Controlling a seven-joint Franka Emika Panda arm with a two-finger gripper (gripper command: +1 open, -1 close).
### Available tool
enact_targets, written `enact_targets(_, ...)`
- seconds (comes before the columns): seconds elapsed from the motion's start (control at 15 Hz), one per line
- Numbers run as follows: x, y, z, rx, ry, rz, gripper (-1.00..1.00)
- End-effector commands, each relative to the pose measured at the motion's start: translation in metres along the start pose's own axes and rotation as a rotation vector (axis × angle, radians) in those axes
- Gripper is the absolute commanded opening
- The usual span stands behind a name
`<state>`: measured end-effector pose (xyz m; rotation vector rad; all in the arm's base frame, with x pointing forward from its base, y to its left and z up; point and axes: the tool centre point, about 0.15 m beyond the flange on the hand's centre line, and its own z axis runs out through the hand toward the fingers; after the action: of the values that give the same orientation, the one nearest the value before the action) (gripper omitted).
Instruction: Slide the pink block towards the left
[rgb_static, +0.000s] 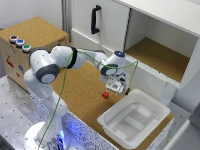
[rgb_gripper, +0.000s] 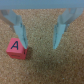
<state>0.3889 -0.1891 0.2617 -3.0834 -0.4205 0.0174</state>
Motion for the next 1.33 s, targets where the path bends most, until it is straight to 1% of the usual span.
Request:
enact_targets(0.0, 0.026, 0.004, 0.028, 0.032, 0.009, 0.081, -1.00)
enact_targets(0.2, 0.029, -0.003, 0.034, 0.028, 0.015, 0.101, -1.00)
enact_targets(0.33, 0.027, -0.006, 0.039, 0.035, 0.006, 0.134, -1.00)
enact_targets(0.47, 0.024, -0.011, 0.042, 0.012, -0.004, 0.150, -1.00)
enact_targets(0.67, 0.013, -0.019, 0.044, -0.054, -0.026, 0.189, -1.00)
enact_targets(0.8, 0.002, -0.022, 0.047, -0.075, -0.042, 0.205, -1.00)
enact_targets(1.0, -0.005, -0.024, 0.058, -0.049, -0.053, 0.180, -1.00)
enact_targets(1.13, -0.006, -0.028, 0.057, -0.038, -0.033, 0.155, -1.00)
enact_targets(1.27, -0.003, -0.036, 0.054, -0.018, -0.033, 0.135, -1.00)
